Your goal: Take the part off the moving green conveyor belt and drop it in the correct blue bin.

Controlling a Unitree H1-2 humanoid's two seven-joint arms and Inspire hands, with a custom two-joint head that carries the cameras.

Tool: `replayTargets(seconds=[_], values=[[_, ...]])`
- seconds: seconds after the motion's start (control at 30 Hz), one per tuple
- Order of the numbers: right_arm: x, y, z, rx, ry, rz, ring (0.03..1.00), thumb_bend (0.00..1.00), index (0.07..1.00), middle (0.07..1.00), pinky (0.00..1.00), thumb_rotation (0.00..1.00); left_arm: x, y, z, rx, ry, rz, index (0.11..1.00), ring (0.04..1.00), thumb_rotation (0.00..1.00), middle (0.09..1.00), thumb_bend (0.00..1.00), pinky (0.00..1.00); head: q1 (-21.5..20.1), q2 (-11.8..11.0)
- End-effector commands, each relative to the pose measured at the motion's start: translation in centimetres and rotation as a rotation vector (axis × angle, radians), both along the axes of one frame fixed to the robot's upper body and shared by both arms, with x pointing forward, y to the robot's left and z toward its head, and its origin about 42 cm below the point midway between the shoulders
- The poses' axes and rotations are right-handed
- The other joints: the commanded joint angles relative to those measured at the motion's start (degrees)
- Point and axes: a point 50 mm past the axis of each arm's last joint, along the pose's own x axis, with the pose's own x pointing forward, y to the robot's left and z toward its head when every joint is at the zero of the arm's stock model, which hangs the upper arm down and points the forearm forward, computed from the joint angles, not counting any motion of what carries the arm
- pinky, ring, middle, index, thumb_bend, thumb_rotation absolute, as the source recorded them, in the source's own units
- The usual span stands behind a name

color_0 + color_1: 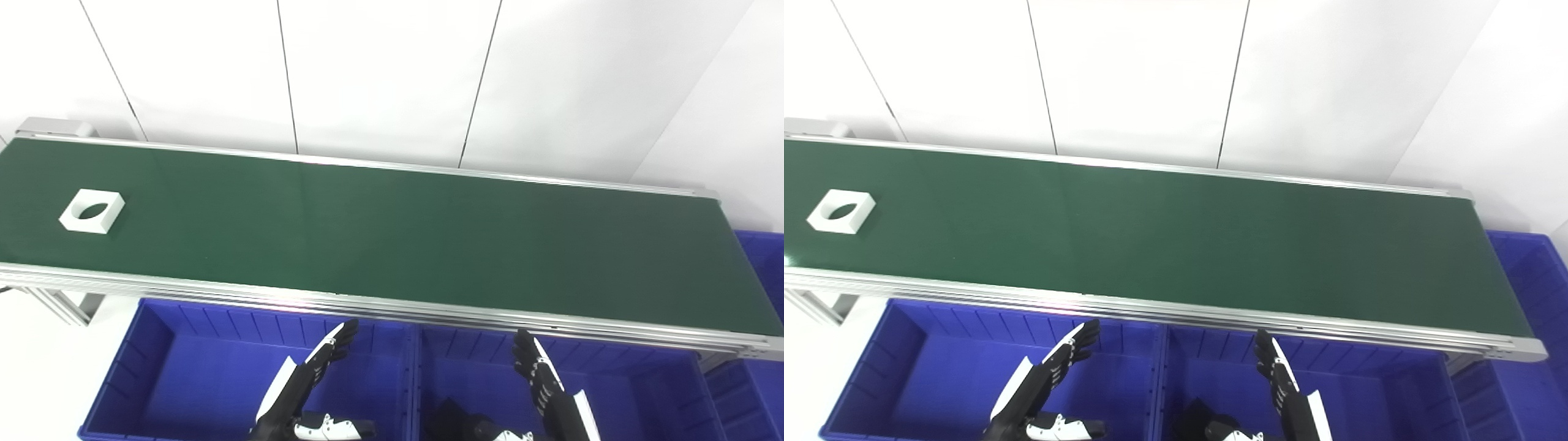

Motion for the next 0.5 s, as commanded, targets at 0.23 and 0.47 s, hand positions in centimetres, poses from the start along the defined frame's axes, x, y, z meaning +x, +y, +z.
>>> replayTargets(seconds=[0.23, 0.47], values=[[0.46, -0.12, 0.78, -0.001, -0.021, 0.02, 0.954, 0.9, 0.973, 0.972, 0.93, 0.34, 0.7, -0.12, 0.88, -0.02, -0.063, -0.022, 0.936, 0.932, 0.69, 0.945, 0.81, 0.88, 1.9, -0.4], [0.5, -0.33, 0.73, -0.03, -0.019, 0.021, 0.952, 0.91, 0.97, 0.981, 0.89, 0.36, 0.86, -0.28, 0.4, -0.021, -0.049, -0.012, 0.927, 0.928, 0.79, 0.938, 0.81, 0.89, 2.4, -1.0]])
